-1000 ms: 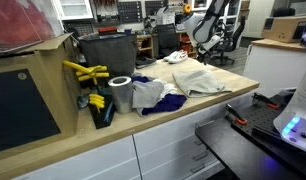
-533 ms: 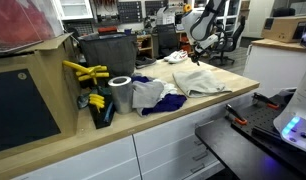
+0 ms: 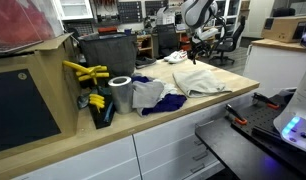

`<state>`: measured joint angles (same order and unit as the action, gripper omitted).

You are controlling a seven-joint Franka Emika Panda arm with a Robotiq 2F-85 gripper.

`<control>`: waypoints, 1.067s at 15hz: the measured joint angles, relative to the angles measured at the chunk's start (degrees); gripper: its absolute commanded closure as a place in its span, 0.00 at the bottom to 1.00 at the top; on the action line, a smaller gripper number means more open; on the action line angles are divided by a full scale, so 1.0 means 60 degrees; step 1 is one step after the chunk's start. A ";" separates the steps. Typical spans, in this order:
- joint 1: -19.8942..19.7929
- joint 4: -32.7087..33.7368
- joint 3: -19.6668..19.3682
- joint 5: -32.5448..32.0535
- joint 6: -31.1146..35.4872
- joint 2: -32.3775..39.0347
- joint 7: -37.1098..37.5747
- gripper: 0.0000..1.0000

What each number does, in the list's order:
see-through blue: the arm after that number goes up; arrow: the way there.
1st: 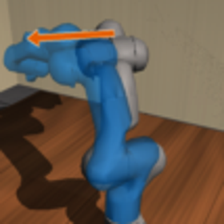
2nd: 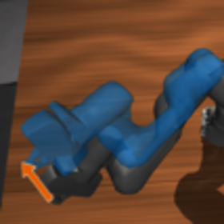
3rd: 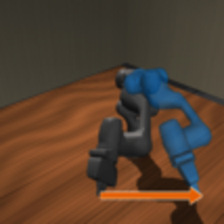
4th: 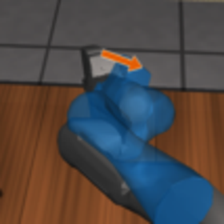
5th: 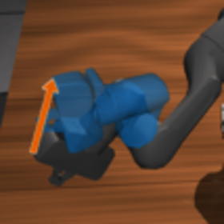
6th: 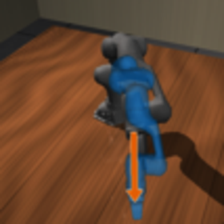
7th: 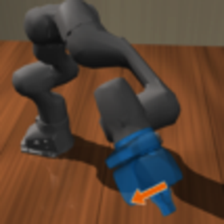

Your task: Fold the towel from left to right then move it to the left.

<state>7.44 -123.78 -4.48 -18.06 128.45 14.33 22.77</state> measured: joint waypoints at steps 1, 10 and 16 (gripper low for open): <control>-0.0036 -0.0062 0.0092 0.0280 -0.0340 -0.0208 -0.0111 0.00; -0.0178 -0.0209 0.0660 0.1233 -0.2187 -0.1526 -0.0603 0.00; -0.0177 -0.0226 0.0985 0.1235 -0.2656 -0.2175 -0.0975 0.00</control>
<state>6.38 -125.14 1.43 -10.65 112.52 1.28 16.92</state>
